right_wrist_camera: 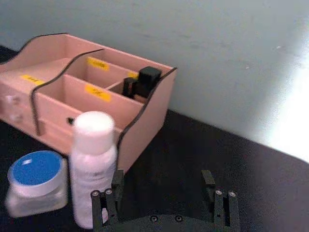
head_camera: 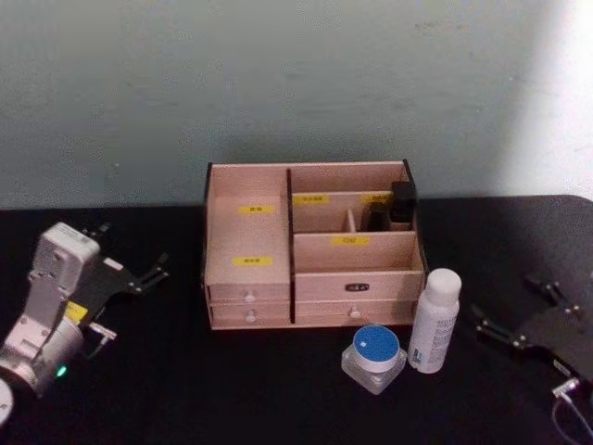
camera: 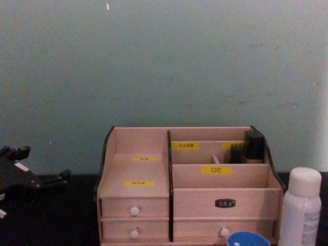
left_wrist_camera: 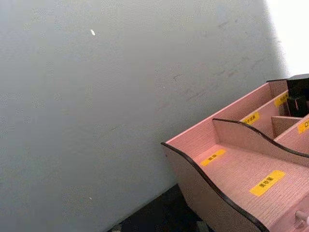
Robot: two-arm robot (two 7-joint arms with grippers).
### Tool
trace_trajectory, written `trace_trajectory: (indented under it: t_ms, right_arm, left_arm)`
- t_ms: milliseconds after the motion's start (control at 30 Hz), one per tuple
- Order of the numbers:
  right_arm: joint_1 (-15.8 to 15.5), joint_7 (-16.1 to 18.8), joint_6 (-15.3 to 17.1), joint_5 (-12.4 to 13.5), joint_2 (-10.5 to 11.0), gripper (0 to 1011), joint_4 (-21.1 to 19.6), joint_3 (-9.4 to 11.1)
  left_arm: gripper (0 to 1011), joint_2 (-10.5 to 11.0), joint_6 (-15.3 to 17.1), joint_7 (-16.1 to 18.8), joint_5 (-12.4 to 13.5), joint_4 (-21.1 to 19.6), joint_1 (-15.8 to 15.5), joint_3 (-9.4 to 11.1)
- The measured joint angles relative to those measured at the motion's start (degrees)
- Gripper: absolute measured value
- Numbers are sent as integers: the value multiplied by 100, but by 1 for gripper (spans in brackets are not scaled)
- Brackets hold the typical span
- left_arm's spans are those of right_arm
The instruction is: Pick up the facial cleanser and watermelon frost from the table and place them into the tiered storage box.
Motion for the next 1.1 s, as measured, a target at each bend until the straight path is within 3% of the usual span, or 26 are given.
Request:
trace_trajectory:
  t_ms: [300, 433, 733, 1100]
  right_arm:
    - [-436, 502, 293, 340, 248, 1002, -482, 230]
    - [-466, 762, 326, 471, 240, 1003, -526, 254]
    - [-190, 1167, 434, 564, -81, 1002, -291, 121]
    - [165, 1306, 490, 388, -477, 1003, 97, 19]
  left_arm:
    - [1001, 0, 0, 0, 0, 0, 0, 0]
    - [1001, 0, 0, 0, 0, 0, 0, 0]
    - [1001, 0, 0, 0, 0, 0, 0, 0]
    - [1001, 0, 0, 0, 0, 0, 0, 0]
